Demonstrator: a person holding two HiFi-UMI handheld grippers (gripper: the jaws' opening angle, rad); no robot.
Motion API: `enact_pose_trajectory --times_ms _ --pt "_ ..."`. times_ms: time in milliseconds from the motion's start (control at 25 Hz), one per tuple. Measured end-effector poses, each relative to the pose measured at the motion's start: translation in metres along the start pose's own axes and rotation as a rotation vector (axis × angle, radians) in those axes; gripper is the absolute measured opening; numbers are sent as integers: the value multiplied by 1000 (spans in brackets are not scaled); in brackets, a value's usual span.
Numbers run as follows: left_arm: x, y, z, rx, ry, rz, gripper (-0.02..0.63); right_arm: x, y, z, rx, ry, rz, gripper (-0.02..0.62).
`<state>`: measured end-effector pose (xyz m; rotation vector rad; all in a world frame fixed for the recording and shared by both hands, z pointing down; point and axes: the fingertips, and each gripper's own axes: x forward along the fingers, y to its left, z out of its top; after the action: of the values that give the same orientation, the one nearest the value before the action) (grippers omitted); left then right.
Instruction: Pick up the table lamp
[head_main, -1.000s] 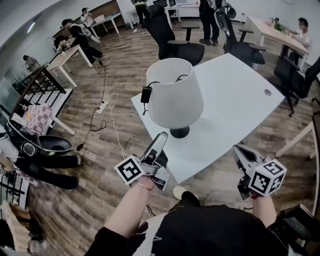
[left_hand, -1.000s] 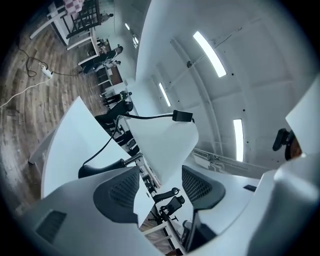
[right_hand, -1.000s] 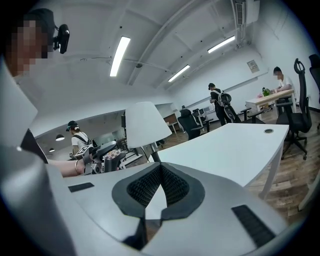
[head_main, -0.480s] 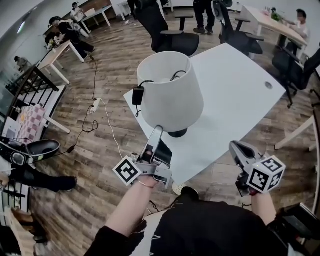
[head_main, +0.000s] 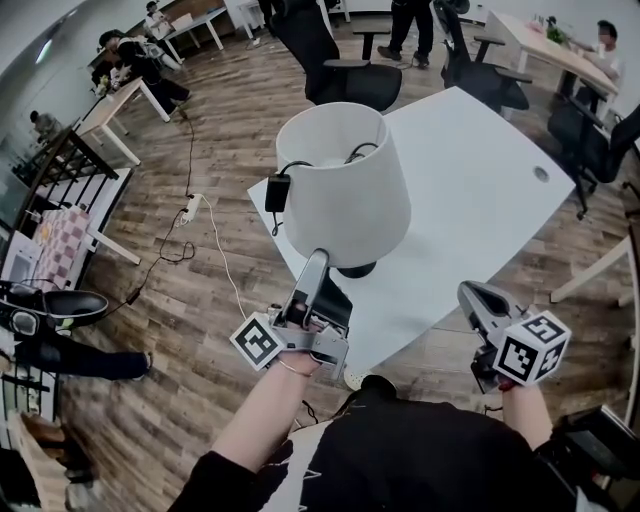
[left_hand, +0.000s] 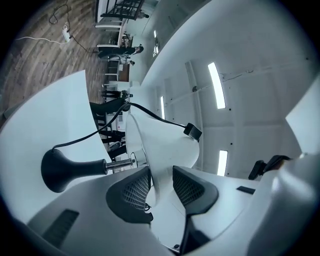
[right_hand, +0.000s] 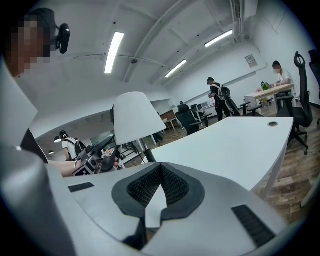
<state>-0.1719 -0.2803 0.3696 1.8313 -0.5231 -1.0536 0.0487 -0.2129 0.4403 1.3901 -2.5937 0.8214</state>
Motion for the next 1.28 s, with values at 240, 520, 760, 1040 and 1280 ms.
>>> enact_pose_trajectory --times_ms 240,520,760,1040,1280 --pt "6 1 5 0 -5 11 133 7 1 9 -9 0 6 15" --pt "26 5 17 -18 -14 62 127 15 -3 26 -4 -7 -4 15" --pt "42 6 26 -76 -16 81 107 26 -2 27 8 13 -12 15" --pt "58 17 32 -103 -31 64 93 39 -11 28 -3 15 -10 15" --pt "71 22 45 -119 -6 78 84 67 -3 40 -4 14 24 15"
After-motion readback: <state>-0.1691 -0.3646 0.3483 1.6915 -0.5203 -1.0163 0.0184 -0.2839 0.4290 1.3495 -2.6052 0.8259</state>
